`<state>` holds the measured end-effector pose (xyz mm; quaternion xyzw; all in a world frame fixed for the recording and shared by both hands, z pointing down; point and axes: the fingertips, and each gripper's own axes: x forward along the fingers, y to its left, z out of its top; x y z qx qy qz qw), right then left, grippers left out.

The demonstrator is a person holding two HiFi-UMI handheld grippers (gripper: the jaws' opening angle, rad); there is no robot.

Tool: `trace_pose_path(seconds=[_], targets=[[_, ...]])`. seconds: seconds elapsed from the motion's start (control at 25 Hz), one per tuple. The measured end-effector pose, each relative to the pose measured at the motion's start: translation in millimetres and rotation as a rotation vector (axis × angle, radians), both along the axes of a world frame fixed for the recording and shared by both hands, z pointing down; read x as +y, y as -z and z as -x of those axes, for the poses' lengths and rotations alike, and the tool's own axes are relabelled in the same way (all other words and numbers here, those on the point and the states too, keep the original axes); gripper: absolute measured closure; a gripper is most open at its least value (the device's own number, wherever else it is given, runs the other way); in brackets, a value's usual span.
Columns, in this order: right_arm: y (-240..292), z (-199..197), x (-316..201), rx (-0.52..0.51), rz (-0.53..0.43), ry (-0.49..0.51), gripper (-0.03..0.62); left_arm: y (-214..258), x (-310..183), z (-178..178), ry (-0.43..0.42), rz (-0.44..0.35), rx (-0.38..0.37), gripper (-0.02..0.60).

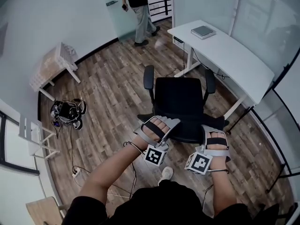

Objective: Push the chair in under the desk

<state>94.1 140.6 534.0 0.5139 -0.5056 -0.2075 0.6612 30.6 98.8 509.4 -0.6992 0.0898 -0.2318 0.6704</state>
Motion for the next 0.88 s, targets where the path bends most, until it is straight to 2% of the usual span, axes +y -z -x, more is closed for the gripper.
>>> trace_pose_path(seconds=[0.2, 0.36, 0.48, 0.68, 0.8, 0.88], targets=[[5, -1, -12, -0.067, -0.049, -0.017, 0.510, -5, -12, -11, -0.013, 0.000, -0.027, 0.497], [6, -12, -31, 0.019, -0.050, -0.041, 0.508, -8, -38, -15, -0.010, 0.016, -0.060, 0.505], [10, -5, -42, -0.024, -0.071, -0.045, 0.516, -7, -48, -18, -0.037, 0.047, -0.059, 0.505], [14, -15, -51, 0.021, -0.107, -0.062, 0.517, -6, -61, -28, -0.052, 0.038, -0.090, 0.514], [20, -18, -59, -0.023, -0.116, -0.074, 0.507, -2, -68, -34, -0.056, 0.065, -0.090, 0.514], [21, -20, -62, -0.017, -0.114, -0.077, 0.507, -1, -71, -36, -0.064, 0.069, -0.087, 0.512]])
